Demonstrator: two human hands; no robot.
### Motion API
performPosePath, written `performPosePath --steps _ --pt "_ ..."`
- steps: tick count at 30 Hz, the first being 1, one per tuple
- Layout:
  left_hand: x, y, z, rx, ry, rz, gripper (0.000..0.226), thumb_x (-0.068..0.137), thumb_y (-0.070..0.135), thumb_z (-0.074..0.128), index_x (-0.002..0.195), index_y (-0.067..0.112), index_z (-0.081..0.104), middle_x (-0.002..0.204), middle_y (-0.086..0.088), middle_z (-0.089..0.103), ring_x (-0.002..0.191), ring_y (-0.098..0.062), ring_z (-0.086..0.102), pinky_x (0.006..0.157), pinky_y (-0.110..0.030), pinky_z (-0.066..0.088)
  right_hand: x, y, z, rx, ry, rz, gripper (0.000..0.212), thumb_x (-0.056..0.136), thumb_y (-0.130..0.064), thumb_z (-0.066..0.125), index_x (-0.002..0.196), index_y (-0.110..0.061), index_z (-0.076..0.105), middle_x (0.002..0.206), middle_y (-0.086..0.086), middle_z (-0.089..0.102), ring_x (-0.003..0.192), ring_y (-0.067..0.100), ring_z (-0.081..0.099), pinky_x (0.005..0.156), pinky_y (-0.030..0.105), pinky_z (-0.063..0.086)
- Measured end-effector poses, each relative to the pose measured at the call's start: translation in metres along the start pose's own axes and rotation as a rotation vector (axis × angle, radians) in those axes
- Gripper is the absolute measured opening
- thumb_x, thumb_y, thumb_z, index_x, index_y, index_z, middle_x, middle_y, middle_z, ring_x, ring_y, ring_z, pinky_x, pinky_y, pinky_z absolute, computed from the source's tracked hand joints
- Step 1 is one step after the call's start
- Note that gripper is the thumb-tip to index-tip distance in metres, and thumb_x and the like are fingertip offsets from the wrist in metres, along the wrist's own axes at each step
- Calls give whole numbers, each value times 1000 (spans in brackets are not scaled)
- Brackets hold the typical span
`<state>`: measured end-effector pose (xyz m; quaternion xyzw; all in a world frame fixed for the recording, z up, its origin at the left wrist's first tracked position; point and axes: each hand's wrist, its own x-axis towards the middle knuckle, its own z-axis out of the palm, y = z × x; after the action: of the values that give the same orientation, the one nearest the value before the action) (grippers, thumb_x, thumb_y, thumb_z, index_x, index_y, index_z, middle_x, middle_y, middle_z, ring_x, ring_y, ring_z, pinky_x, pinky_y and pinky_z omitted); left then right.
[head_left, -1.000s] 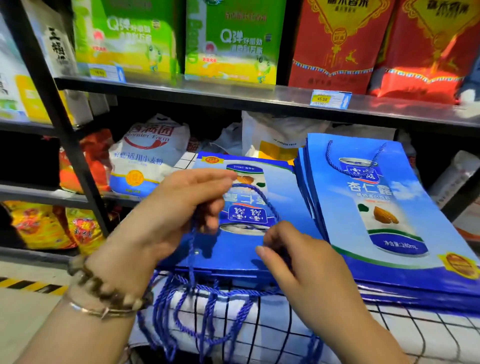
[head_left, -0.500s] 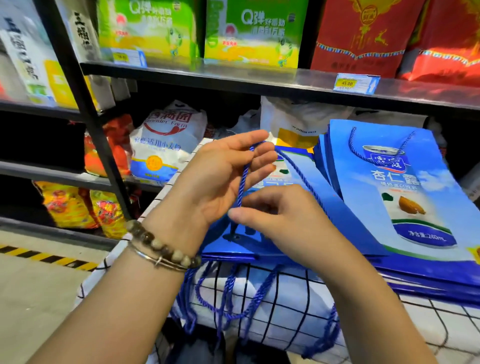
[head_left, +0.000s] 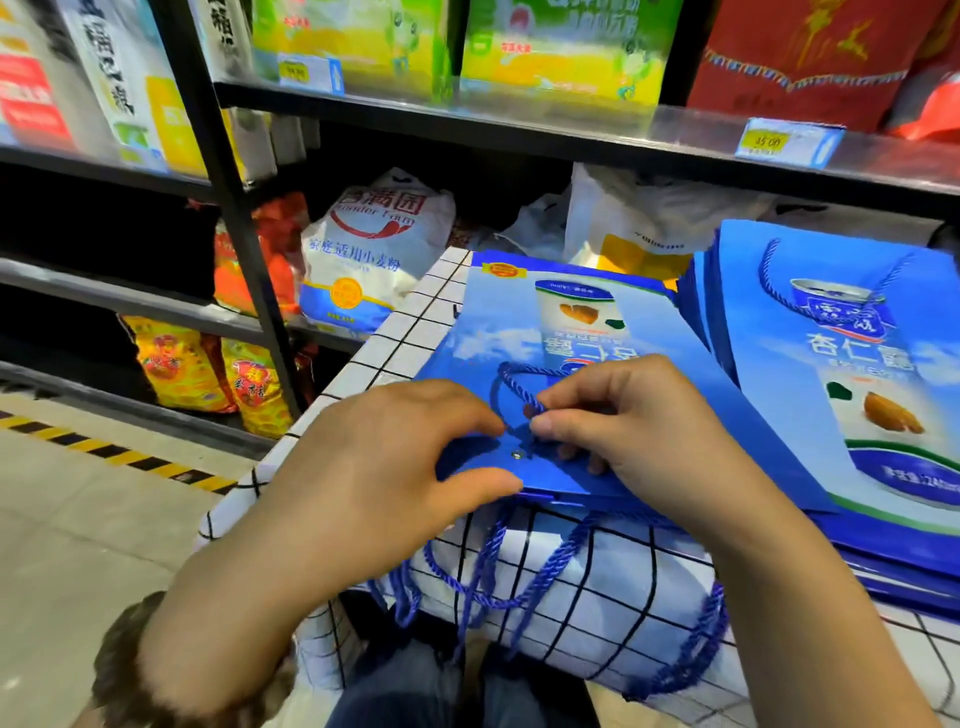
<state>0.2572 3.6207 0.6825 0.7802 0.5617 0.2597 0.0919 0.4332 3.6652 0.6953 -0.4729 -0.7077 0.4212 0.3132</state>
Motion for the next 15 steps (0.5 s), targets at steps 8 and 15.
performPosePath --steps 8,15 --pt "-1 -7 7 166 147 193 39 72 56 44 78 29 72 74 12 72 61 -9 68 46 -36 55 5 1 6 -79 24 -25 20 76 -10 72 64 -24 65 49 -10 60 45 2 54 43 7 35" --pt "-2 -15 19 292 383 513 20 86 29 54 101 16 52 68 -4 70 52 -24 65 40 -31 49 12 2 8 -103 47 -34 22 75 -12 73 61 -27 64 51 -9 63 46 -1 54 52 11 45"
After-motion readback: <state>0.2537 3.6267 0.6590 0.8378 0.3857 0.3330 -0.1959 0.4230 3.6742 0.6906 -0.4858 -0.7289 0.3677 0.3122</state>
